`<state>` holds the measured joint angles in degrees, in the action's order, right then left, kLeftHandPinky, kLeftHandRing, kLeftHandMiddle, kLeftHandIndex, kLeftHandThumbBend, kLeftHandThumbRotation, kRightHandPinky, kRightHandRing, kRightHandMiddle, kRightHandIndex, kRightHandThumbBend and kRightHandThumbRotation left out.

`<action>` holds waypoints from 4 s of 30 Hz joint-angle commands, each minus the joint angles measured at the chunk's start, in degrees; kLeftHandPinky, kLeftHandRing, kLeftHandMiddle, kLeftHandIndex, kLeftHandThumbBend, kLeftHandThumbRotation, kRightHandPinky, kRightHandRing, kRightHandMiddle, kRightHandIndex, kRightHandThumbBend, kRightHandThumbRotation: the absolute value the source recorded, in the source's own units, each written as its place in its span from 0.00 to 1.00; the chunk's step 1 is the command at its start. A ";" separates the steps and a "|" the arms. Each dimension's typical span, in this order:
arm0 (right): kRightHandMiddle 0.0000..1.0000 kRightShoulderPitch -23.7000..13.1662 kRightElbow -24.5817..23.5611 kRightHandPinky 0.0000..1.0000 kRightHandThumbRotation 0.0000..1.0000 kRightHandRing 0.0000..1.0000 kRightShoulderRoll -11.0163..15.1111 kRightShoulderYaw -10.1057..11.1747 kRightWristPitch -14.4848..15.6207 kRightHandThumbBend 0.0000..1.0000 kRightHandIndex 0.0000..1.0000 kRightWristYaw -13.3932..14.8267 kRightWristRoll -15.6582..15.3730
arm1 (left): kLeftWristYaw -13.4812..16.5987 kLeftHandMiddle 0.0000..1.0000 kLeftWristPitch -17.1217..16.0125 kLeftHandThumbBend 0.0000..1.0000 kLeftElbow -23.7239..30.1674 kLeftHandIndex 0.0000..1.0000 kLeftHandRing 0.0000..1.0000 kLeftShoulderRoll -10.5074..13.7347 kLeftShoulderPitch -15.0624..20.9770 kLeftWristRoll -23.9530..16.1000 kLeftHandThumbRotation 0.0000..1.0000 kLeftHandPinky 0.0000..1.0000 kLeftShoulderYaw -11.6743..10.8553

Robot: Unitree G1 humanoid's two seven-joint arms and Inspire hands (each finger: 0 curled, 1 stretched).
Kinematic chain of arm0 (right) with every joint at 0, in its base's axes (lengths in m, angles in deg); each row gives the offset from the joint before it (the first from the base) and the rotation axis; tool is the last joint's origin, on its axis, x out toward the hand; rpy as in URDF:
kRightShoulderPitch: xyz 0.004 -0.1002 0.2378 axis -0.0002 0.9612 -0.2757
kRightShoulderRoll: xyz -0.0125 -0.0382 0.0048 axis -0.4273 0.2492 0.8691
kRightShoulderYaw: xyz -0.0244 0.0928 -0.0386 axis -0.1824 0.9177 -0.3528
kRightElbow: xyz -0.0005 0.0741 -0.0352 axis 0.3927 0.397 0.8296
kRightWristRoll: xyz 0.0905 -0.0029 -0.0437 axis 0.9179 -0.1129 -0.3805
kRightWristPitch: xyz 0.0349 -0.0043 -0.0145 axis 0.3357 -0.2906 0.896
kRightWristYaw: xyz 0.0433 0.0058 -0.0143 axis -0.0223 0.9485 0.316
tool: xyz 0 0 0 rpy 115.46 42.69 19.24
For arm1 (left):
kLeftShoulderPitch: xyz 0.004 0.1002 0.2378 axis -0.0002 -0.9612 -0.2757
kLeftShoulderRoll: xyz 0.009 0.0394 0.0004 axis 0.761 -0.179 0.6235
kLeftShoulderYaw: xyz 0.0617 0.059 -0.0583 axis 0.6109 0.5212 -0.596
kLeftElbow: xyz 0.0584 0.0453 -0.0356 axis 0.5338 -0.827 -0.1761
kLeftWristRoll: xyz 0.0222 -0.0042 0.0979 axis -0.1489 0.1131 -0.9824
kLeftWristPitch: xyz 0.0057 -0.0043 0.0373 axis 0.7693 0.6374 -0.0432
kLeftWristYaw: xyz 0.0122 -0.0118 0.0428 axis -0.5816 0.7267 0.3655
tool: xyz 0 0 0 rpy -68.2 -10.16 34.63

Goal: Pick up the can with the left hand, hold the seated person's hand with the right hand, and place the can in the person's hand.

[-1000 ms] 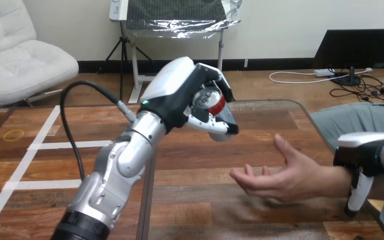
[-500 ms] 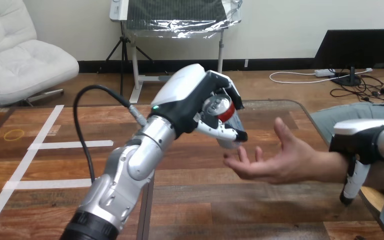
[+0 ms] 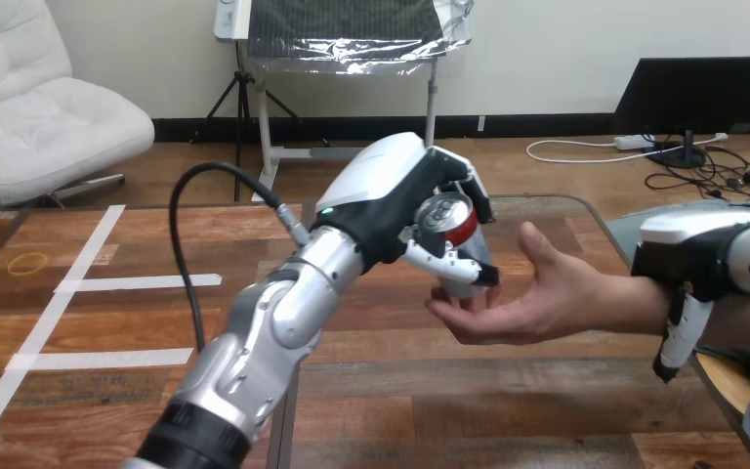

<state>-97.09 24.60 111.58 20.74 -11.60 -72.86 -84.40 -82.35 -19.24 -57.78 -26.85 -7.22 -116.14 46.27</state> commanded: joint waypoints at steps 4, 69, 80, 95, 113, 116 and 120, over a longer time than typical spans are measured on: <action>0.57 -9.51 -1.08 0.39 0.00 0.50 0.40 0.51 -0.51 0.73 0.48 0.15 -2.01 | 2.38 0.45 -1.23 0.65 -2.54 0.48 0.38 -2.24 8.43 -1.05 0.00 0.32 0.96; 0.56 -11.52 -1.19 0.44 0.00 0.52 -0.81 1.08 -1.65 0.72 0.47 -0.95 -4.05 | 5.48 0.49 -3.42 0.60 -13.34 0.48 0.43 -7.98 13.20 -1.62 0.00 0.37 4.85; 0.65 -10.84 -0.43 0.49 0.00 0.59 -0.03 1.15 -3.72 0.76 0.58 0.26 -4.07 | 2.57 0.48 -2.08 0.59 -12.51 0.48 0.42 -5.60 13.61 -3.08 0.00 0.36 5.80; 0.81 -8.21 -2.06 0.62 0.08 0.75 2.66 3.19 -5.98 0.81 0.77 1.11 -2.58 | -8.36 0.55 0.01 0.67 -8.34 0.58 0.49 0.50 13.12 -0.91 0.02 0.45 3.47; 0.88 -5.02 -6.56 0.77 0.10 0.85 5.97 6.96 -3.37 0.79 0.86 -1.63 1.85 | -13.74 0.63 0.77 0.69 -2.69 0.64 0.59 10.74 9.97 1.02 0.07 0.50 -0.46; 0.87 -4.26 -7.11 0.75 0.10 0.84 6.37 7.64 -2.48 0.80 0.86 -1.26 2.05 | -13.65 0.63 0.49 0.69 -2.27 0.64 0.58 12.23 9.37 1.74 0.08 0.49 -1.33; 0.87 -3.38 -7.63 0.75 0.08 0.84 7.00 8.77 -2.59 0.80 0.86 -1.21 3.50 | -13.11 0.63 0.74 0.68 -2.01 0.65 0.58 13.60 8.69 2.38 0.10 0.49 -2.49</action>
<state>-100.23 19.61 116.09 25.89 -14.88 -74.90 -82.34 -96.32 -19.16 -61.89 -17.80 2.05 -114.90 47.70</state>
